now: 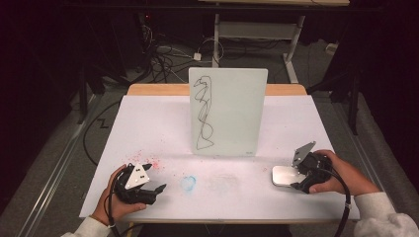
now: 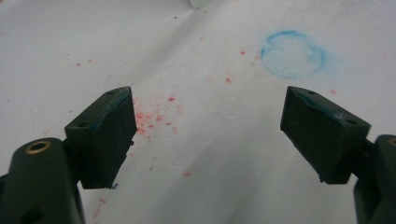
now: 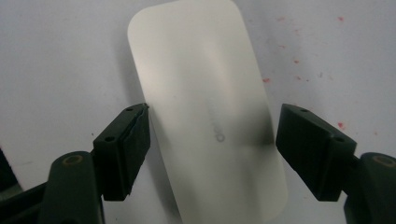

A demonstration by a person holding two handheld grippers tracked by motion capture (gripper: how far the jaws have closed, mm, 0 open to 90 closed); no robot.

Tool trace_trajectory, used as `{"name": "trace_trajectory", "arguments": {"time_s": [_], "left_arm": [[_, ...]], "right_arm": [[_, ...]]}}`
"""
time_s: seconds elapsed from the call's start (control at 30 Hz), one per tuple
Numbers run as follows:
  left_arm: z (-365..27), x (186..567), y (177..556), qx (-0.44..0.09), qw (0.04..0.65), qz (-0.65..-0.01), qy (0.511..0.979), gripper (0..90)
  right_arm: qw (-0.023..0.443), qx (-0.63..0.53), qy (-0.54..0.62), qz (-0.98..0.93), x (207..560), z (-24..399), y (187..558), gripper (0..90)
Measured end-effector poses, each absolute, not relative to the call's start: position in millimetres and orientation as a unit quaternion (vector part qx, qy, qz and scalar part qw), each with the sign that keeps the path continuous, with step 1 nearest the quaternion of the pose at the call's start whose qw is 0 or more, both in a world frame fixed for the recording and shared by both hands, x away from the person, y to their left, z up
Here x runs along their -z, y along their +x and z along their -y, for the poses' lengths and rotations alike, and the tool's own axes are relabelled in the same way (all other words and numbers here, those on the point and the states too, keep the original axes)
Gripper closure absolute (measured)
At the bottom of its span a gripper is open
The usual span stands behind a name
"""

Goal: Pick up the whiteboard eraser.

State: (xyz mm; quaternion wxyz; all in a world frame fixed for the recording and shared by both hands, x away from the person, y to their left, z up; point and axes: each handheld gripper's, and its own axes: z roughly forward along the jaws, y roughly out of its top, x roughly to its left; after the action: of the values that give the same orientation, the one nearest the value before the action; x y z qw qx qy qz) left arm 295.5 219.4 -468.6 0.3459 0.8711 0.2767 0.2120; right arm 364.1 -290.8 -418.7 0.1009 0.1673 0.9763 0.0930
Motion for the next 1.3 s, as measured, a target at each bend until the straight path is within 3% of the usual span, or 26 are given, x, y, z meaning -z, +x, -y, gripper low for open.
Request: {"name": "trace_trajectory", "arguments": {"time_s": [0.27,0.57,0.97,1.3], "left_arm": [[-216,472,298,-0.204,0.335,-0.275,0.878,17.7],[-217,471,298,-0.205,0.337,-0.276,0.876,17.7],[-220,466,297,-0.232,0.346,-0.273,0.867,17.7],[-225,463,297,-0.242,0.354,-0.276,0.86,17.7]], "right_arm": [[0.072,-0.046,0.116,-0.99,431,277,379,27.0],[0.088,-0.054,0.094,-0.99,432,278,375,30.0],[0.21,-0.239,0.148,-0.936,400,251,361,30.8],[0.238,-0.3,0.167,-0.909,399,211,351,30.9]]}}
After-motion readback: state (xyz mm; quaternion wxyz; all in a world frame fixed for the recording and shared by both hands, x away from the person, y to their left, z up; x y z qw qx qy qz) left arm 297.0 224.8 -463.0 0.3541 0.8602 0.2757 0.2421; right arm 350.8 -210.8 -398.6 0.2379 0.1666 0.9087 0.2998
